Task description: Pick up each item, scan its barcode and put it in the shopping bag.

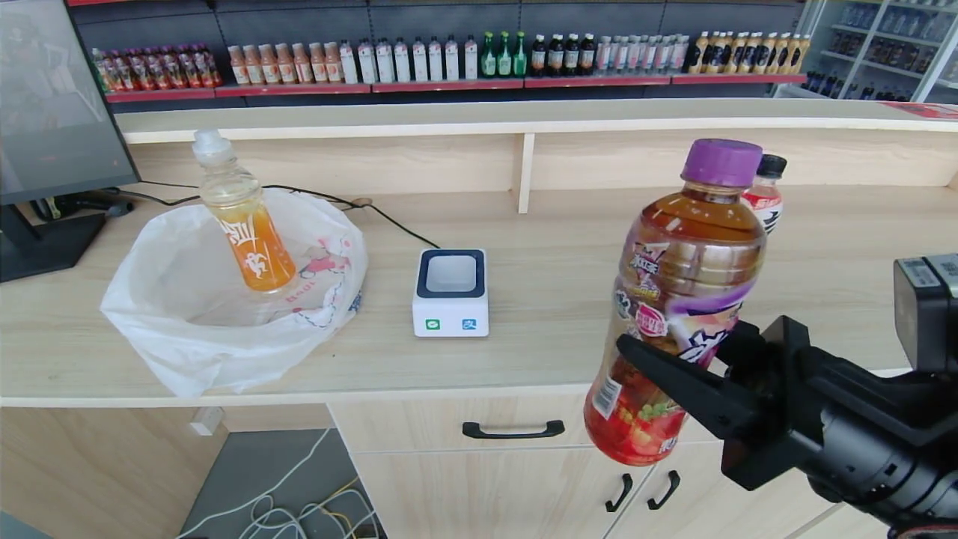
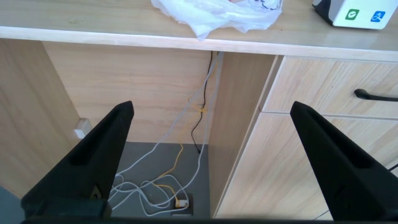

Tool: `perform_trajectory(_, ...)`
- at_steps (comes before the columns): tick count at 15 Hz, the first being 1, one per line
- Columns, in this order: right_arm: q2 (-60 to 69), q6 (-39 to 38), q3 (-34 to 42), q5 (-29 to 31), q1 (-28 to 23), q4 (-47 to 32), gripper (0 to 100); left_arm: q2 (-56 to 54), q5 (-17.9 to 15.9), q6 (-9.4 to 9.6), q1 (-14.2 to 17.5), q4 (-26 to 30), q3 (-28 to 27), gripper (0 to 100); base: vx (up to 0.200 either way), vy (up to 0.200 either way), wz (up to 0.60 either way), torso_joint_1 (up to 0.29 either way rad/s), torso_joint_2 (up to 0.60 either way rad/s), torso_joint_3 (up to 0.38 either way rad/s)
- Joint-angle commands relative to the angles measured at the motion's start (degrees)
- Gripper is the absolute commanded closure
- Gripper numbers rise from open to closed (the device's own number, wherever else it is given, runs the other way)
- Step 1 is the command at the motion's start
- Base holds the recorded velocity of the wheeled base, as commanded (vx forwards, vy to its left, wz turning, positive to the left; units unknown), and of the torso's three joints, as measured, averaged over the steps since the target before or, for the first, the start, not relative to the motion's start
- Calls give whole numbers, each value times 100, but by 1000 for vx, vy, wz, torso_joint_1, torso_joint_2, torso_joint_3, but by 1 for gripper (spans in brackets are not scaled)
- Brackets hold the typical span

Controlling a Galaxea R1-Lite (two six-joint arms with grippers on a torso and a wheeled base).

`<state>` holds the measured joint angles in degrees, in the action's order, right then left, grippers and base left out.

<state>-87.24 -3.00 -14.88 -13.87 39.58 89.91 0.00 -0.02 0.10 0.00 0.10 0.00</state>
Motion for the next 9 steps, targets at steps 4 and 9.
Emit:
perform_trajectory(4,-118,282,-111,1001,-636,9,100,0,-6,-1,0,-1,0,0,0,0,0,0,0,0)
perform_trajectory(9,84,537,-234,1291,-1023,9,100,0,-6,8,0,-1,0,0,0,0,0,0,0,0)
